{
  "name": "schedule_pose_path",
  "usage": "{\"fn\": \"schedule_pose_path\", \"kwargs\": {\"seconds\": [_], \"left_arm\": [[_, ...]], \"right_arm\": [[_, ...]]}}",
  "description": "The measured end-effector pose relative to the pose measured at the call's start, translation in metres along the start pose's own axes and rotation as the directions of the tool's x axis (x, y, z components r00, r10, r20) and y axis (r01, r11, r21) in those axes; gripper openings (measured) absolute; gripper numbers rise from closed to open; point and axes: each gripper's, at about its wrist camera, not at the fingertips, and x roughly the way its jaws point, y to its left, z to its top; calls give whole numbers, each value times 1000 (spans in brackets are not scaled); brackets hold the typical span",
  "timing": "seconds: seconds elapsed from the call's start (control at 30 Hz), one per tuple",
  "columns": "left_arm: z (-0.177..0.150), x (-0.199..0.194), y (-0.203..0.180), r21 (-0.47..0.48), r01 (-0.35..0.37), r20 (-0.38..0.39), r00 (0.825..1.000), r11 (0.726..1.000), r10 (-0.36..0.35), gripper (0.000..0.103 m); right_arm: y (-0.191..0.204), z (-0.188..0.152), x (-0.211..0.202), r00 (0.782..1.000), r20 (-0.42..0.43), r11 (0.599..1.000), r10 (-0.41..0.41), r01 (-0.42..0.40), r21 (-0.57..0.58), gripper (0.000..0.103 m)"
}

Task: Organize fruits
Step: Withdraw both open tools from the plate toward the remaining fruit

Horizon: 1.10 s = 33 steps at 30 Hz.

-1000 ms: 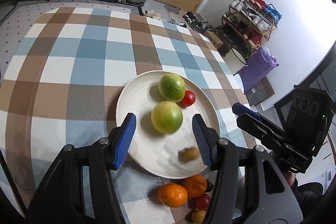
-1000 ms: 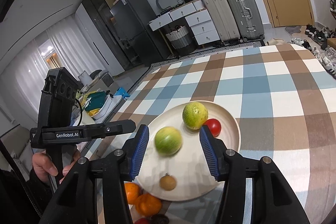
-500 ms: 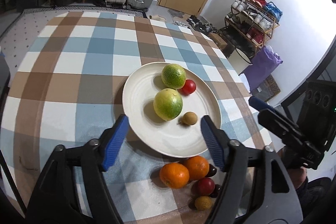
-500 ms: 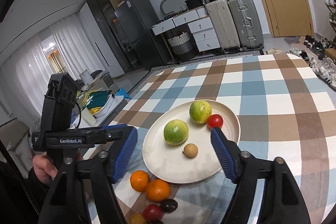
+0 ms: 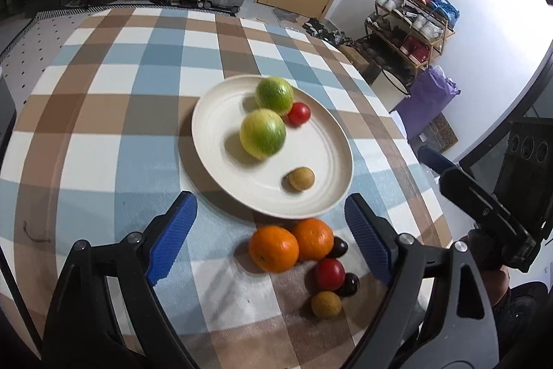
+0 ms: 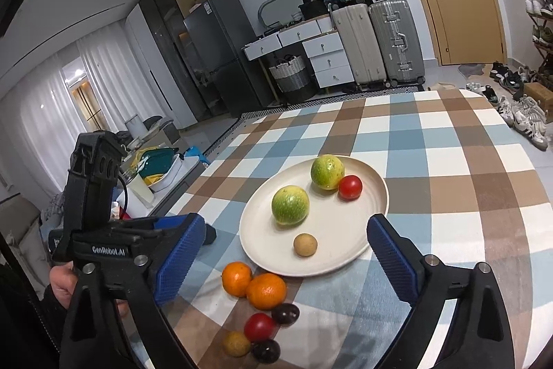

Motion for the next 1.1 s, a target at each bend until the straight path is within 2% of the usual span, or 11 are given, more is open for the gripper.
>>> {"fn": "schedule_pose_path", "kwargs": {"seconds": [0.07,0.2,0.37,0.6,0.8,1.1], "left_arm": [[-4,-2,-1,-4,21,11,1000,1000,-21,87],[-11,-4,-4,5,30,11,999,1000,-30,99],[-20,-6,-5,10,23,21,1000,1000,-23,102],[-30,-1,2,-12,31,8,999,999,-31,102],[-35,12,8,-29,10,-23,1000,1000,-11,102],[-41,37,8,-37,39,-82,996,999,-41,102]], "right_arm": [[1,-2,-3,1000,3,1000,-8,8,-1,99],[3,-5,-6,1000,6,1000,-14,14,0,99],[6,-13,-9,1000,2,1000,-22,22,6,99],[9,-28,-8,999,-33,1000,-26,26,13,99],[10,-38,-7,998,-51,999,-28,28,15,100],[7,-46,-6,997,-63,999,-33,35,30,100]]}}
